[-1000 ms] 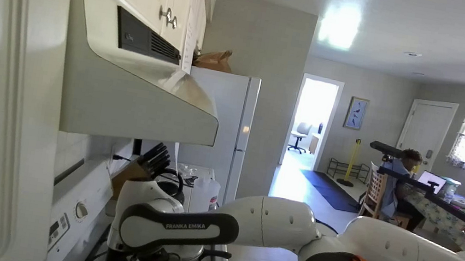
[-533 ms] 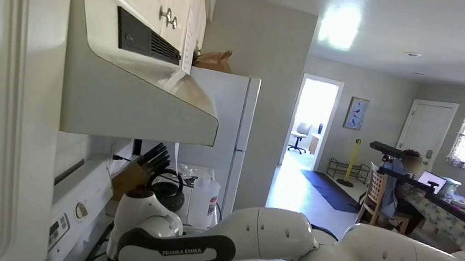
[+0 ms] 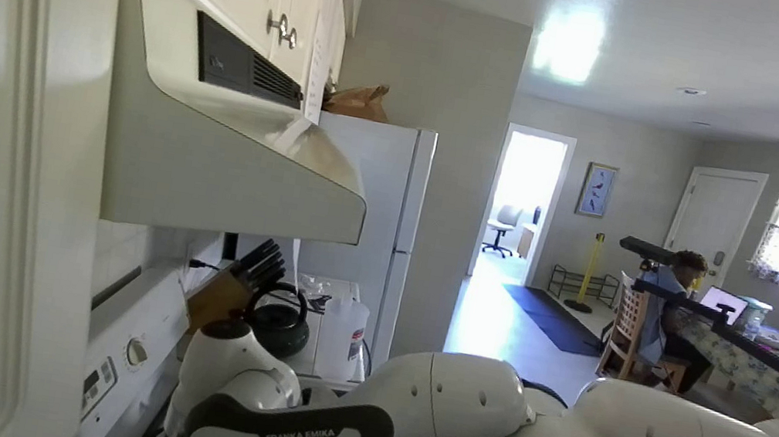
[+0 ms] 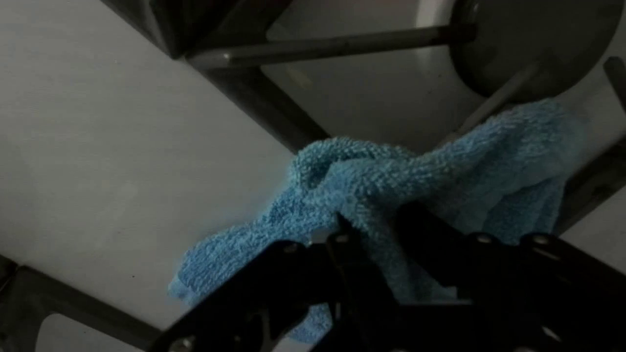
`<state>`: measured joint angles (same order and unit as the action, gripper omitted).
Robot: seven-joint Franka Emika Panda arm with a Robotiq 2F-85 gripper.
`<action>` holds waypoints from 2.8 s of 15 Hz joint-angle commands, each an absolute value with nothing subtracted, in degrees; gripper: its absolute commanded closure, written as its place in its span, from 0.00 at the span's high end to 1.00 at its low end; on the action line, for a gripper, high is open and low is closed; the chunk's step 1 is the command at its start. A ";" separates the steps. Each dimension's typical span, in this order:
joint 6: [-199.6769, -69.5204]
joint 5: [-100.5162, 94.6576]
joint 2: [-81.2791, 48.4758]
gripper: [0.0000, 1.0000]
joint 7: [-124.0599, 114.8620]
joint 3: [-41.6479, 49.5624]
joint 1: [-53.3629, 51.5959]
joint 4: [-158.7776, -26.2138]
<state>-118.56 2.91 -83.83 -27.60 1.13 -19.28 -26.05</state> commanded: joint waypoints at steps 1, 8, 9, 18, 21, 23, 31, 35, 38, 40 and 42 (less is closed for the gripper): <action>-119.86 1.49 -85.37 0.02 -29.40 1.55 -19.80 -25.16; -114.10 1.46 -84.39 0.03 -32.05 2.07 -19.72 -26.39; -112.45 1.83 -84.26 0.03 -32.26 1.71 -19.71 -26.47; -98.41 -2.04 -78.65 0.03 -34.89 3.44 -23.84 -26.56; -101.83 -1.14 -78.85 0.03 -37.13 2.48 -24.68 -25.15; -101.94 -1.12 -78.44 0.12 -35.72 2.21 -24.38 -26.33; -101.47 -2.07 -78.37 0.03 -37.08 3.43 -24.93 -25.79; -103.09 -2.09 -79.19 0.03 -42.97 4.05 -26.39 -25.03; -103.37 -1.74 -79.29 0.03 -46.85 3.58 -27.30 -25.06; -103.39 -1.15 -79.53 0.03 -50.80 3.14 -27.65 -25.16; -103.09 -1.47 -79.72 0.03 -51.62 2.92 -27.97 -25.33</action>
